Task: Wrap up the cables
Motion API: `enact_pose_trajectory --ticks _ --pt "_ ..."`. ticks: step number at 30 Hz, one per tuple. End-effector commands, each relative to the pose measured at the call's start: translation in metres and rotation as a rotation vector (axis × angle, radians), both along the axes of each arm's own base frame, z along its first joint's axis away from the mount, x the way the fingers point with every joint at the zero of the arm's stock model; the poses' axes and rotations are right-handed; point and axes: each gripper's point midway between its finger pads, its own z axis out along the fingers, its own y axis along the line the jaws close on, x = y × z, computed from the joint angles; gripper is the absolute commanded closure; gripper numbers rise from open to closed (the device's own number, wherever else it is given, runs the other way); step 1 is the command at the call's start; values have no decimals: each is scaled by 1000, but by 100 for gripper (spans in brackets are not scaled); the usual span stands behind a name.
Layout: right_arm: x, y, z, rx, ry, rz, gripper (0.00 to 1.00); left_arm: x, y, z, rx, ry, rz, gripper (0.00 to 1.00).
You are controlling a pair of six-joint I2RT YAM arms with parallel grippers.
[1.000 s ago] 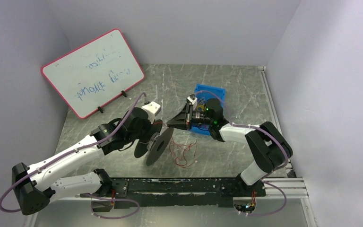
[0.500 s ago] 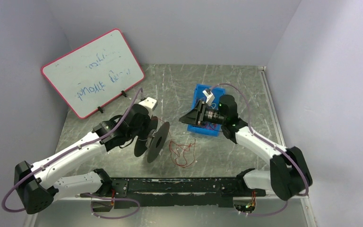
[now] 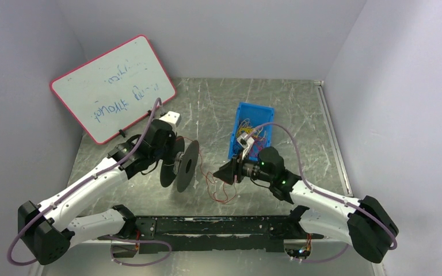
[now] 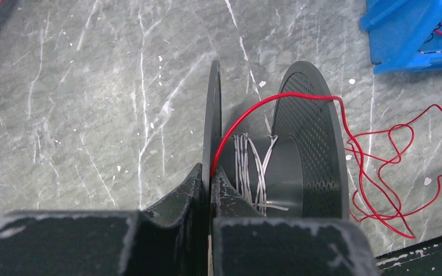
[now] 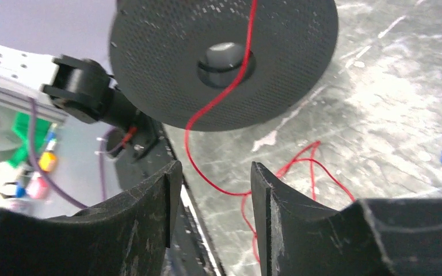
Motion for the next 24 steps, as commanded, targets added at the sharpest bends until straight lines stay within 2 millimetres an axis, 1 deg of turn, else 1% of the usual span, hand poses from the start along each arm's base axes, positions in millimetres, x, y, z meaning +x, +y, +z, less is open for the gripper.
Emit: enact_pose_trajectory --ticks 1,2,5,8,15,20,24 --pt "13 -5 7 19 -283 -68 49 8 0 10 -48 -26 23 93" --pt "13 -4 9 28 -323 -64 49 8 1 10 -48 -24 27 93" --pt "6 2 4 28 -421 -15 48 9 2 7 -50 -10 30 93" --pt "-6 9 -1 47 -506 53 46 8 1 2 -59 14 27 93" --pt "-10 12 -3 82 -690 86 45 8 5 2 -60 12 37 93" --pt "-16 18 -15 86 -747 136 45 8 7 2 -62 11 38 93" --pt "-18 24 -24 79 -747 170 46 7 7 2 -62 12 38 93"
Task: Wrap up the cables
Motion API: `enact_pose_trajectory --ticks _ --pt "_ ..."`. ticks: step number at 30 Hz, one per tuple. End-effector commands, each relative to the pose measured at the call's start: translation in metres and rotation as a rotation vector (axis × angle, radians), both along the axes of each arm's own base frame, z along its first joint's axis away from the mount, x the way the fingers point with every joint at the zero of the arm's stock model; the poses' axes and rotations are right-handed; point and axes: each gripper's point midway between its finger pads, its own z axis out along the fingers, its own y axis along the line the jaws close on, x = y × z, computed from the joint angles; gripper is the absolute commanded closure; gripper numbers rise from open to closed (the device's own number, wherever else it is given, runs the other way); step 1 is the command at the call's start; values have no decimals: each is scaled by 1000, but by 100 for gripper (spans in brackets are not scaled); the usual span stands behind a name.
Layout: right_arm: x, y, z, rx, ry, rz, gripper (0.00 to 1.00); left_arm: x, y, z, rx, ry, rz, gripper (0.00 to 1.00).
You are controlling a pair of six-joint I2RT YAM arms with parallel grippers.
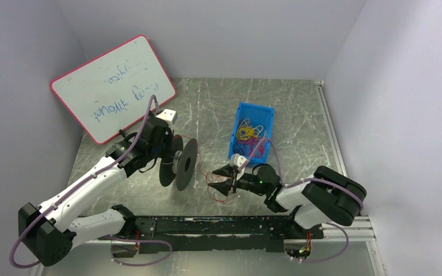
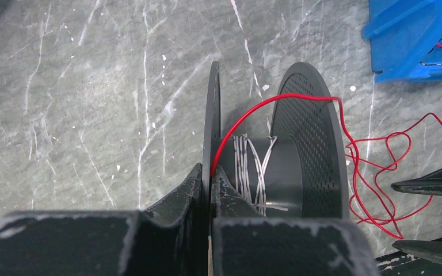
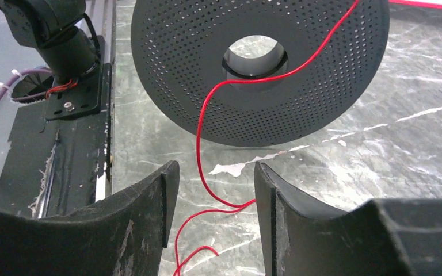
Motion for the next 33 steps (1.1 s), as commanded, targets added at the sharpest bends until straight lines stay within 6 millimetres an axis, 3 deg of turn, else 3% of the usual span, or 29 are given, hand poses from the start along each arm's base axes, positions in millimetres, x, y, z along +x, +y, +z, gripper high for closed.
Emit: enact_pose_trajectory --ticks 1,14,19,27,33 --pt "-4 8 18 60 -122 42 46 1 -1 3 -27 -8 -1 93" --pt "16 9 -9 -9 -102 -60 66 0 -4 8 -53 -21 -11 93" --pt "27 8 -4 15 -105 -114 99 -3 -13 20 -112 -45 -50 93" --pt "61 -16 19 -5 -140 -345 100 -20 -16 50 -189 -85 -116 93" --pt "88 -52 45 -14 -142 -575 100 -36 -22 65 -255 -80 -176 93"
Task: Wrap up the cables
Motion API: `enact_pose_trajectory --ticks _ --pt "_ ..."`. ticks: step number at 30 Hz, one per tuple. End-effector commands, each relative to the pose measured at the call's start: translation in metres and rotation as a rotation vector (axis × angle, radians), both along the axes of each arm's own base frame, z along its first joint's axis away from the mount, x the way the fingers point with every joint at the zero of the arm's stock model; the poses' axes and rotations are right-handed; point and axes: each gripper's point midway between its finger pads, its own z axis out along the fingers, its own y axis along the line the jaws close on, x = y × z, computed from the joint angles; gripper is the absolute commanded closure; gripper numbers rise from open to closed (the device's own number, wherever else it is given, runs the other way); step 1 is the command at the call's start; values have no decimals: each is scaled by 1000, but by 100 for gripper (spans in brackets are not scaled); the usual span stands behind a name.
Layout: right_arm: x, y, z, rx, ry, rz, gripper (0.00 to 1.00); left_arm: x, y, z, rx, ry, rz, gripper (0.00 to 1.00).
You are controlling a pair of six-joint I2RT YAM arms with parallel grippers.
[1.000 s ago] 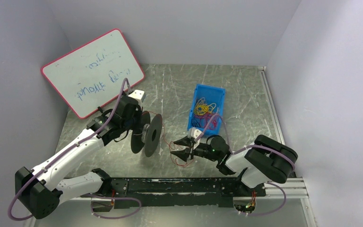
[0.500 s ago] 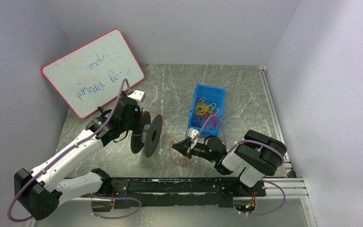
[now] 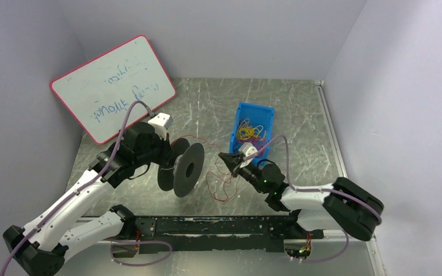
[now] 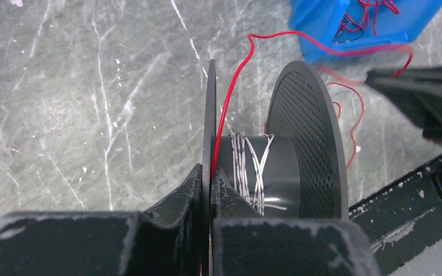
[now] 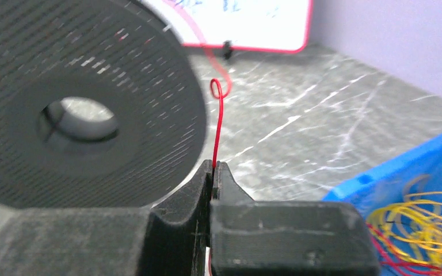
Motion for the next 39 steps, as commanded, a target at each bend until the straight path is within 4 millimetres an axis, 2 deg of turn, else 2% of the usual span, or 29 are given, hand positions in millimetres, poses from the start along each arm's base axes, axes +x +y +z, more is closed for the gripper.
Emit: enact_pose_trajectory --ticks 1,4,7,15,22,27,33,39 --pt "28 -34 4 -41 17 -227 100 -8 -13 41 -125 -60 -58 93" --pt "36 -49 2 -36 54 -297 100 -13 -17 60 -169 -90 -95 93" --pt "36 -56 -2 -21 88 -308 100 -17 -20 77 -202 -114 -120 93" --pt "26 -56 -26 8 197 -275 100 -20 -20 124 -290 -197 -113 93" --pt "2 -32 -32 28 253 -96 100 -17 -16 161 -336 -274 -84 93" --pt "-13 -15 -35 32 281 28 100 -11 -13 177 -346 -311 -55 93" --pt "-28 4 -32 65 329 147 100 -9 -21 196 -456 -317 -36 93" --pt "-47 23 -14 118 308 274 88 -6 -22 206 -497 -331 -20 93"
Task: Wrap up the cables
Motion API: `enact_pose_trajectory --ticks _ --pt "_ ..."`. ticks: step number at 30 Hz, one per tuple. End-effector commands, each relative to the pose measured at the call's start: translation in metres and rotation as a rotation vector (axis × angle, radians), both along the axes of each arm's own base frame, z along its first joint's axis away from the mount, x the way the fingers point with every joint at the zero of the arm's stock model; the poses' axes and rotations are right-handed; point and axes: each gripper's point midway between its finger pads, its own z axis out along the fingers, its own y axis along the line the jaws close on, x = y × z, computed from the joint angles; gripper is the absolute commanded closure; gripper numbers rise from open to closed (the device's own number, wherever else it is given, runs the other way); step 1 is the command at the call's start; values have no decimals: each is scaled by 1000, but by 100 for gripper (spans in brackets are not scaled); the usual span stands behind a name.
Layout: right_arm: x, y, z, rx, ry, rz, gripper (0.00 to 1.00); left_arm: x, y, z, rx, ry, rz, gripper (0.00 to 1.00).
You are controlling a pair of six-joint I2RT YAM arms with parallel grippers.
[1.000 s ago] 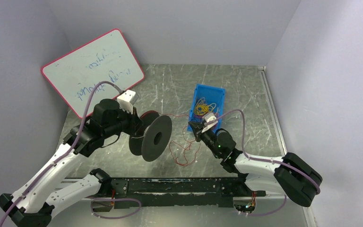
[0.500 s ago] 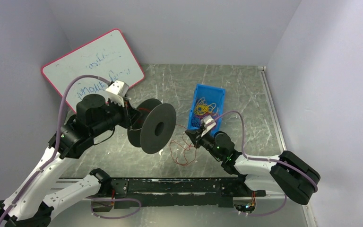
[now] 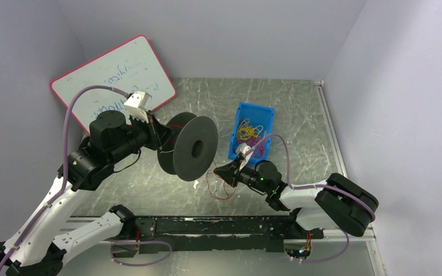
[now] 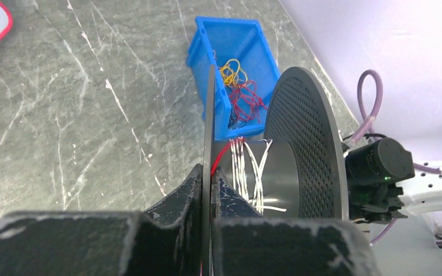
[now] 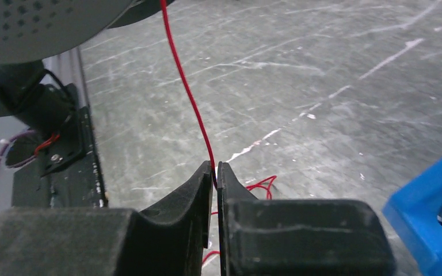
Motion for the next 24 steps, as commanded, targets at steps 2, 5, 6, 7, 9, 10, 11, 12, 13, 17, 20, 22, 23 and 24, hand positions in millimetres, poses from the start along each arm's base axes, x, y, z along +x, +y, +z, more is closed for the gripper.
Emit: enact_pose_trajectory --ticks 2,5,6,7,9,10,11,12,13,17,20,22,23,24 --pt "-20 22 29 111 -38 137 82 4 -5 72 -186 -153 7 93" --pt "-26 32 39 137 -59 184 77 -1 -13 82 -201 -163 -46 93" --pt "-28 34 42 146 -68 196 75 -2 -15 85 -202 -163 -62 93" --pt "-29 36 48 160 -85 208 73 -4 -18 87 -204 -164 -78 93" --pt "-30 39 58 184 -111 225 69 -6 -19 93 -213 -173 -95 93" --pt "-31 41 62 192 -122 232 67 -7 -19 96 -218 -179 -97 93" --pt "-32 42 66 195 -130 237 65 -7 -19 99 -222 -185 -96 93" --pt "-32 43 68 195 -134 242 64 -8 -18 102 -225 -194 -95 93" --pt "-33 43 70 198 -139 249 62 -9 -17 106 -231 -203 -96 93" --pt "-38 44 82 232 -153 272 57 -15 -15 123 -262 -238 -107 93" --pt "-34 39 84 238 -161 233 51 -18 -14 136 -279 -263 -115 93" --pt "-28 34 80 218 -163 184 48 -19 -12 144 -283 -280 -111 93" --pt "-24 30 76 207 -159 152 47 -19 -11 148 -282 -290 -108 93" --pt "-22 26 74 197 -164 127 46 -19 -10 152 -281 -299 -103 93"
